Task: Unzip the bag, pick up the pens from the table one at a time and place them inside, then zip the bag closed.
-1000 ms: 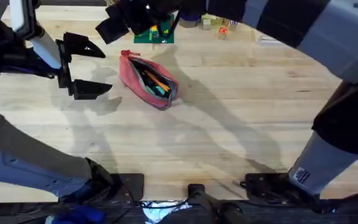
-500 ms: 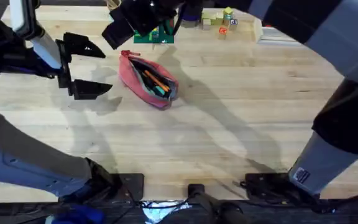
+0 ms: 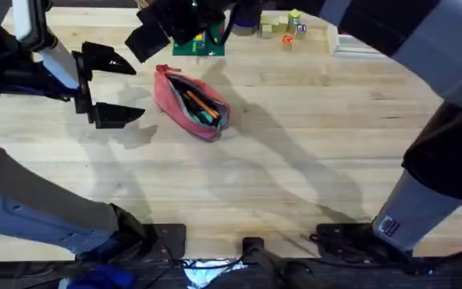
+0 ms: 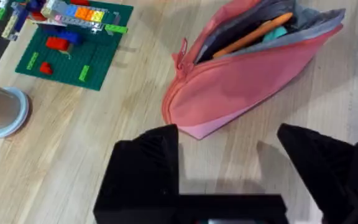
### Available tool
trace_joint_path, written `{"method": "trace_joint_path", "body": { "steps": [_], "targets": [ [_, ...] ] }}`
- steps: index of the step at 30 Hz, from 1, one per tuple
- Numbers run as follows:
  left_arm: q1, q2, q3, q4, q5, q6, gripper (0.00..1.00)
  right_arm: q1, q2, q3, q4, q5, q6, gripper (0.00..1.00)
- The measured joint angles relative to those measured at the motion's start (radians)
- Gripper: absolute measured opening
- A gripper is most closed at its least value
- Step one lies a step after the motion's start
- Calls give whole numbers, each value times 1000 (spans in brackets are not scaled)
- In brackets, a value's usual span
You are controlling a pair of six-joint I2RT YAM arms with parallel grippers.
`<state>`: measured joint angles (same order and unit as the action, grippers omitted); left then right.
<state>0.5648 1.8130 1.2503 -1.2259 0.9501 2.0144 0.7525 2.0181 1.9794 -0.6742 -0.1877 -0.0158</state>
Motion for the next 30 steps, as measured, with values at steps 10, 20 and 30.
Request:
{"method": "trace_joint_path", "body": {
  "steps": [10, 20, 30],
  "targets": [
    [0, 0, 0, 0, 0, 0, 993, 0, 98, 1, 54, -4, -8, 996],
    [0, 0, 0, 0, 0, 0, 993, 0, 170, 1, 122, -4, -7, 995],
    [0, 0, 0, 0, 0, 0, 993, 0, 210, 1, 141, -11, 9, 992]
  ]
}}
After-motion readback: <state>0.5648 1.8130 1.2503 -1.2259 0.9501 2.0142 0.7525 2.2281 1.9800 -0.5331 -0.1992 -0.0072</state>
